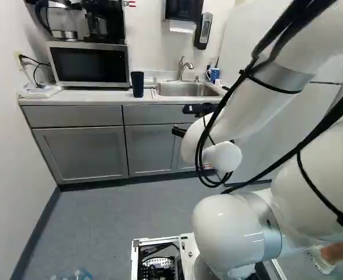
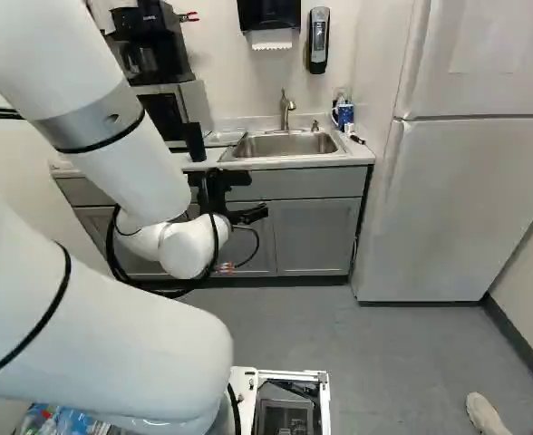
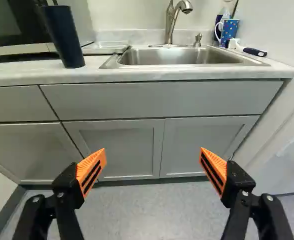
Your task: Rinse the cup and place it in the tray
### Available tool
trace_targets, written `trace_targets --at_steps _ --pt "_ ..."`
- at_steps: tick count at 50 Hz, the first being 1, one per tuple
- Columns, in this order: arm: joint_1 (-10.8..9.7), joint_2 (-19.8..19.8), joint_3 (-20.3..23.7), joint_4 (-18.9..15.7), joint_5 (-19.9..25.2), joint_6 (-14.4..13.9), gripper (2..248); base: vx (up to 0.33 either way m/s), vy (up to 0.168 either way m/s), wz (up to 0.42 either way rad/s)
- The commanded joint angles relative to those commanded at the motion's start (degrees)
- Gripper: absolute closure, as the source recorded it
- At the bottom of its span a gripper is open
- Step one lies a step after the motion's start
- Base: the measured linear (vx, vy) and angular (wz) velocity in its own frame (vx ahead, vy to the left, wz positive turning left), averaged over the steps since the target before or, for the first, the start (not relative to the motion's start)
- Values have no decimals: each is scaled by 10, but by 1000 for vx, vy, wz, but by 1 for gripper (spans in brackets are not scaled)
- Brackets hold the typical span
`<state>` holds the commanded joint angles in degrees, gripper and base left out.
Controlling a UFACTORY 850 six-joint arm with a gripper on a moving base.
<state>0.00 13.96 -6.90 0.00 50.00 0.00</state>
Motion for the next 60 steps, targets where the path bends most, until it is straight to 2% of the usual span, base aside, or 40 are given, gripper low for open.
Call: trace_targets --at_steps 60 --pt "0 34 -55 0 0 0 3 0 0 0"
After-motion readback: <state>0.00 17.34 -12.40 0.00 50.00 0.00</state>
